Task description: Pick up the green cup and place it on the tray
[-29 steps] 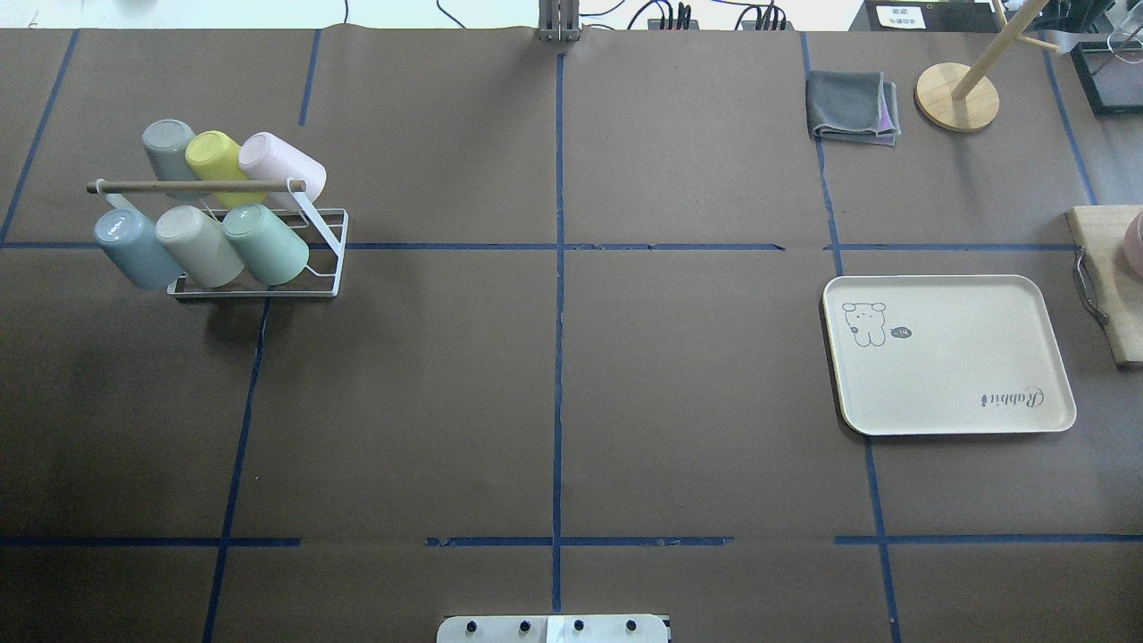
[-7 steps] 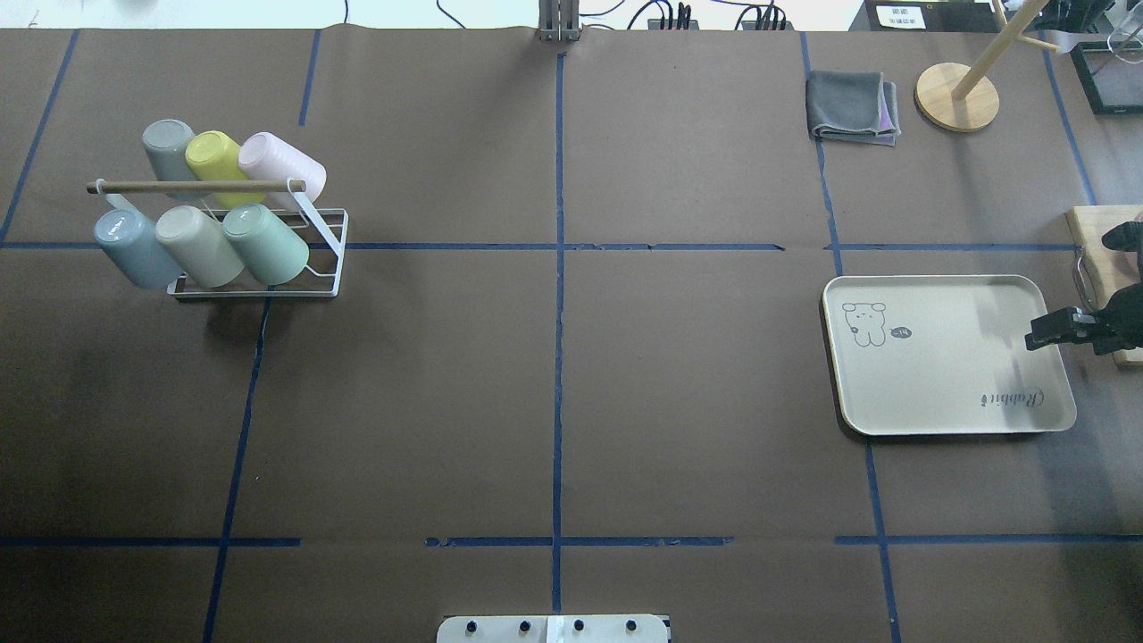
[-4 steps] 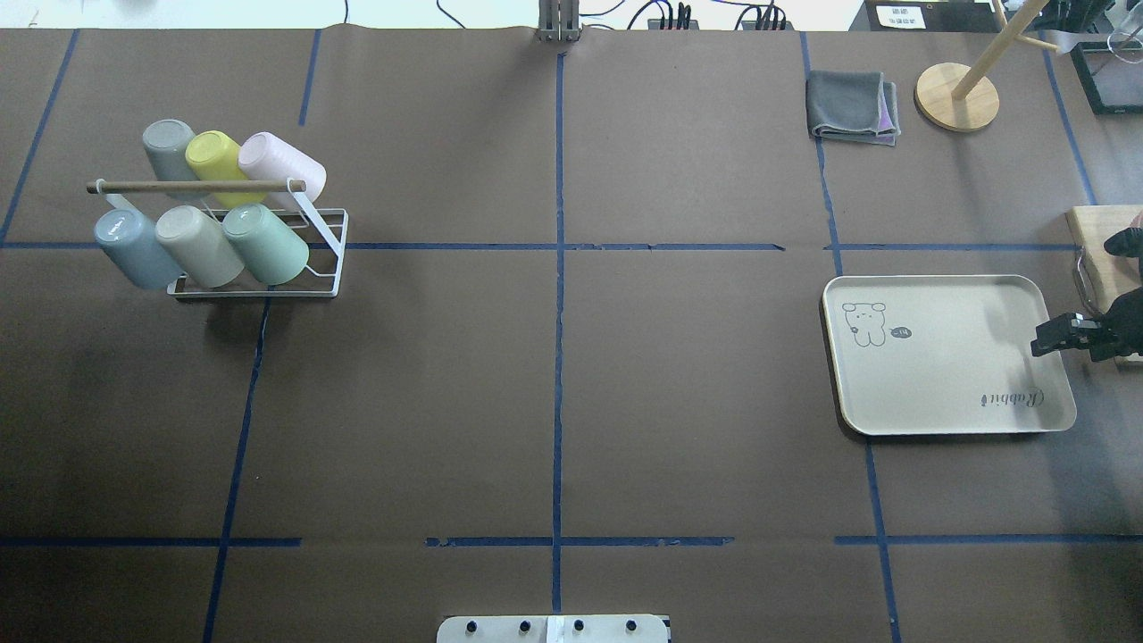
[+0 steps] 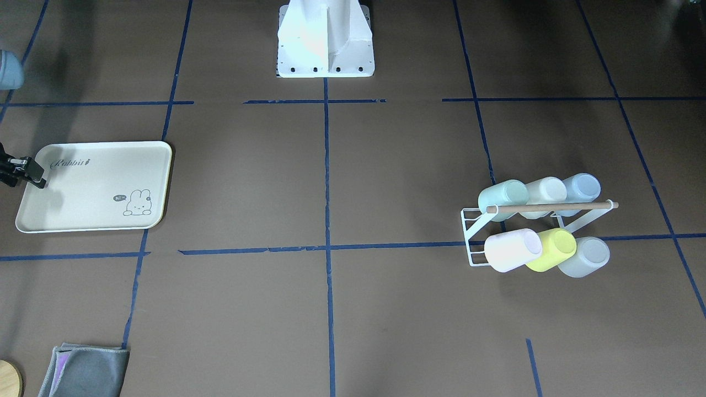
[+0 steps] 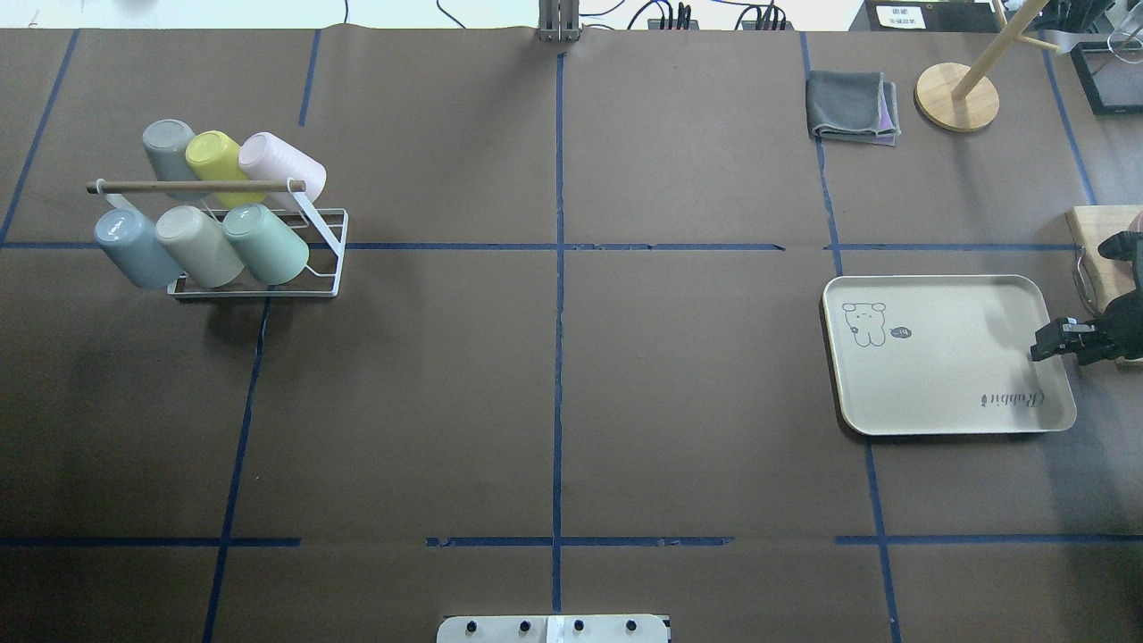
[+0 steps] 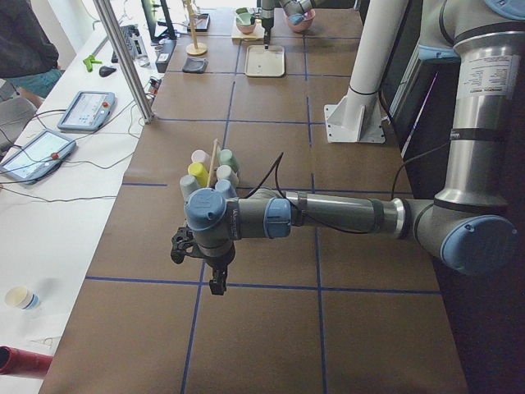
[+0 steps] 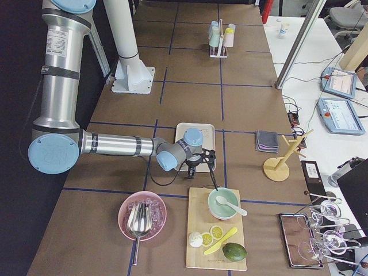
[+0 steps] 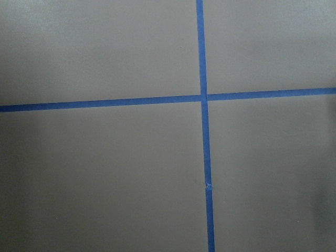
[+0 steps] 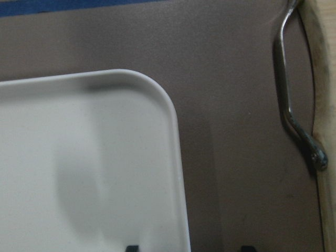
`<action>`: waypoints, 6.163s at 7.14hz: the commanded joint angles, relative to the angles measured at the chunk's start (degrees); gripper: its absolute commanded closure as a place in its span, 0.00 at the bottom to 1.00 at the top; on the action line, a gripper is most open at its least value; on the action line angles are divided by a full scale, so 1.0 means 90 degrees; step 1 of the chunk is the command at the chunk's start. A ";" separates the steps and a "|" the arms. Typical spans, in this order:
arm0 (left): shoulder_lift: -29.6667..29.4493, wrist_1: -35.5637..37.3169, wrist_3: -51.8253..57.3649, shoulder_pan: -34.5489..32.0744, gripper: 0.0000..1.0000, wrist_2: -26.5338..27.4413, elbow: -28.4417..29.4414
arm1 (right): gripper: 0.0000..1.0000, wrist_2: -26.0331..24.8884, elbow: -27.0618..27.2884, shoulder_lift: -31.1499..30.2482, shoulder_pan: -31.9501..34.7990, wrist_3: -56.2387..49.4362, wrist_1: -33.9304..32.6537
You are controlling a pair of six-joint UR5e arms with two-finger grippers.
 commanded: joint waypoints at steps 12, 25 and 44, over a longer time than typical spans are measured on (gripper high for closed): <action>-0.0035 -0.0002 0.0000 0.0006 0.00 0.0009 0.0062 | 1.00 0.1599 0.1697 -0.0397 0.1155 0.0397 0.0127; -0.0094 -0.0002 -0.0010 0.0016 0.00 -0.0001 0.0082 | 1.00 -0.1067 0.1211 0.3090 -0.2858 0.3634 -0.0595; -0.2457 0.3562 0.0029 0.5107 0.00 0.6104 -0.4137 | 0.00 -0.0172 0.2842 0.2008 0.0128 -0.0288 -0.4453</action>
